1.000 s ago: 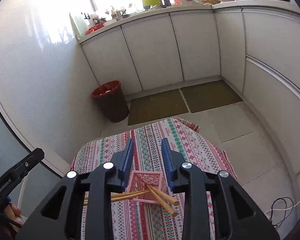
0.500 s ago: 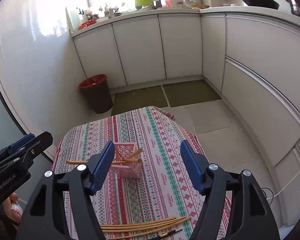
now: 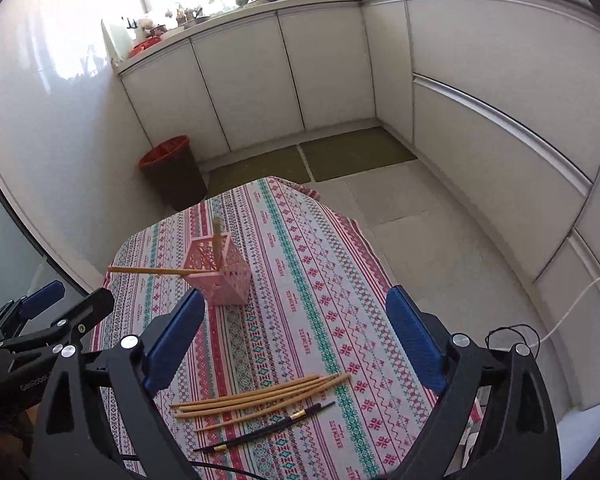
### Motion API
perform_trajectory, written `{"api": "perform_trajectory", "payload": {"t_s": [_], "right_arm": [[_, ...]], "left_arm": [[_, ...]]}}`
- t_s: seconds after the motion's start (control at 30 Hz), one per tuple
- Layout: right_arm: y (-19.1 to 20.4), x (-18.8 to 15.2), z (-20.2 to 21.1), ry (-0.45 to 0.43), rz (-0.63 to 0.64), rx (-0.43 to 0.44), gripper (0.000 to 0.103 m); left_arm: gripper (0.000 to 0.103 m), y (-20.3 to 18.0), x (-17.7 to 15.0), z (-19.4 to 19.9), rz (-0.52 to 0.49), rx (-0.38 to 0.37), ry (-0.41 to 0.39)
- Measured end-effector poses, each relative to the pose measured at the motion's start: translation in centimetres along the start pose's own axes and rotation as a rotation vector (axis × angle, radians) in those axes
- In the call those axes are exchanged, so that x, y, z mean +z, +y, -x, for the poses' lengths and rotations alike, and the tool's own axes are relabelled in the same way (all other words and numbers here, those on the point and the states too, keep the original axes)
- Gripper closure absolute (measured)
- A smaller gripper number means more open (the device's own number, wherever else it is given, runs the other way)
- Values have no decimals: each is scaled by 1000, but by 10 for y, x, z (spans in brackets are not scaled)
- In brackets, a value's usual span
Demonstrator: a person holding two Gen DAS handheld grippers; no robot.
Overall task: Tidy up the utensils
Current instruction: 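Move the left tool back to the stick pile and grasp a stick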
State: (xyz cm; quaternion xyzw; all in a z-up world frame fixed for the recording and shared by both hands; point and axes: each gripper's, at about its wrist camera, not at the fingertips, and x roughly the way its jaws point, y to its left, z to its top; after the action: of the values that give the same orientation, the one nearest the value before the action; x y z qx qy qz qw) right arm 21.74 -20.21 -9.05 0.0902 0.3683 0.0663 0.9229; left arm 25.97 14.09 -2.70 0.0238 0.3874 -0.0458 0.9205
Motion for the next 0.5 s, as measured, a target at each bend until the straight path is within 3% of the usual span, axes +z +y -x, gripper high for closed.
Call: {"api": "perform_trajectory", "payload": {"t_s": [0.23, 0.37, 0.5], "right_arm": [[-72, -68, 8, 146, -110, 50, 11], [-92, -103, -6, 243, -50, 46, 11], [-104, -126, -23, 283, 22, 51, 11]], "left_arm": [[7, -35, -33, -76, -148, -103, 300], [7, -60, -55, -130, -207, -138, 476], [7, -80, -66, -175, -236, -133, 607]]}}
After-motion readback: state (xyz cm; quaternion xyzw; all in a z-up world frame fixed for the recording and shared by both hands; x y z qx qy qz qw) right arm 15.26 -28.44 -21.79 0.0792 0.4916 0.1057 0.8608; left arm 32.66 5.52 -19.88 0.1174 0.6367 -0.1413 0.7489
